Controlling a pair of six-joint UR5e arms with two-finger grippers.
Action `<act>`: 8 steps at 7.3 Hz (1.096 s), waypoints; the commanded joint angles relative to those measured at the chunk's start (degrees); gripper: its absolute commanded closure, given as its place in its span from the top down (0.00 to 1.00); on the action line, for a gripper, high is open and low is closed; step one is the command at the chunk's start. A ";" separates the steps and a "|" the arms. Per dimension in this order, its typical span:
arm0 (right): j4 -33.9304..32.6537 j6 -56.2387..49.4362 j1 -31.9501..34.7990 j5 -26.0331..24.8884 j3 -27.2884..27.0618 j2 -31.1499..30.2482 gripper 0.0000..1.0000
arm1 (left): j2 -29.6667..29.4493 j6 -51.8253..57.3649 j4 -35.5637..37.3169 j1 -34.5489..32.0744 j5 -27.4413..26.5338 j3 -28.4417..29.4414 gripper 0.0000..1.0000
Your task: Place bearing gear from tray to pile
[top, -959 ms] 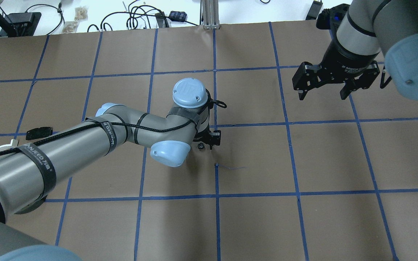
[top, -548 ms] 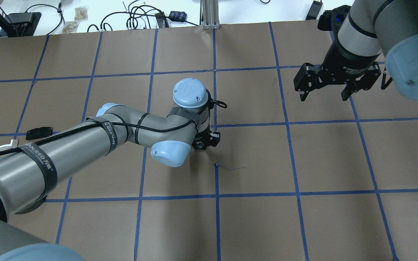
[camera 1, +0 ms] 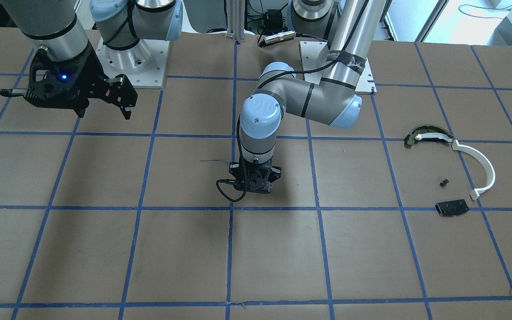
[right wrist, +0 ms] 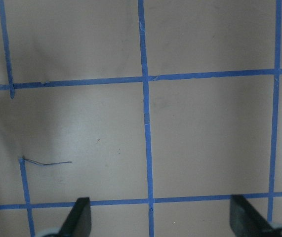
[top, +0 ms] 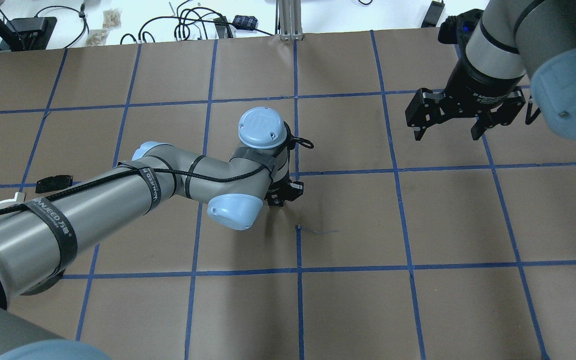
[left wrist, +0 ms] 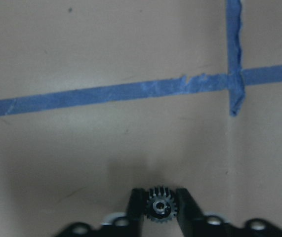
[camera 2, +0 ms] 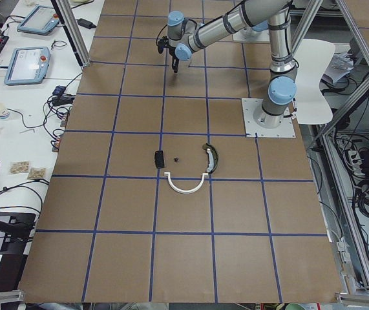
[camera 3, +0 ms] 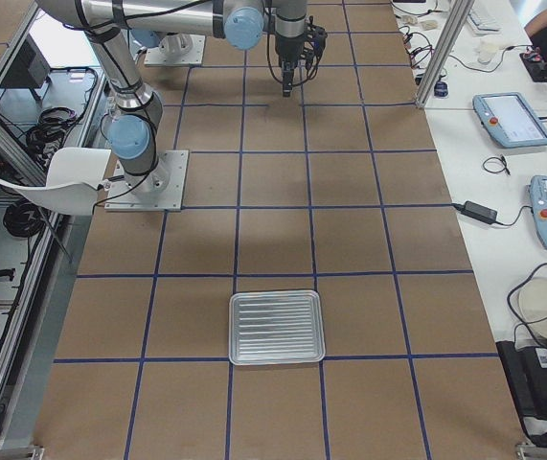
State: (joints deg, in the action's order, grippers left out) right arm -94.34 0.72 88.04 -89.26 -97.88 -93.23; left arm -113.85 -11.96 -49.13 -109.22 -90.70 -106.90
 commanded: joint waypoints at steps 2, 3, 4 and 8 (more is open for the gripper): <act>-0.23 -0.01 -0.33 0.57 0.06 -0.28 1.00 | 8.78 20.99 -13.40 8.88 -5.24 0.20 0.00; -0.14 -0.01 -0.24 0.58 0.23 -0.28 1.00 | 12.12 37.11 -16.76 15.72 -6.85 0.37 0.00; -0.23 0.16 -0.06 0.66 0.15 -0.28 1.00 | 14.85 50.15 -19.05 23.88 -6.51 0.20 0.00; 0.21 0.34 0.29 0.66 -0.12 -1.42 1.00 | 13.23 87.77 -19.52 51.67 0.47 -0.94 0.00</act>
State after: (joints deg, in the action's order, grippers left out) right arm -94.17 1.05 88.25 -88.63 -97.96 -94.26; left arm -99.05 66.81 -69.03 -66.28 -94.70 -107.61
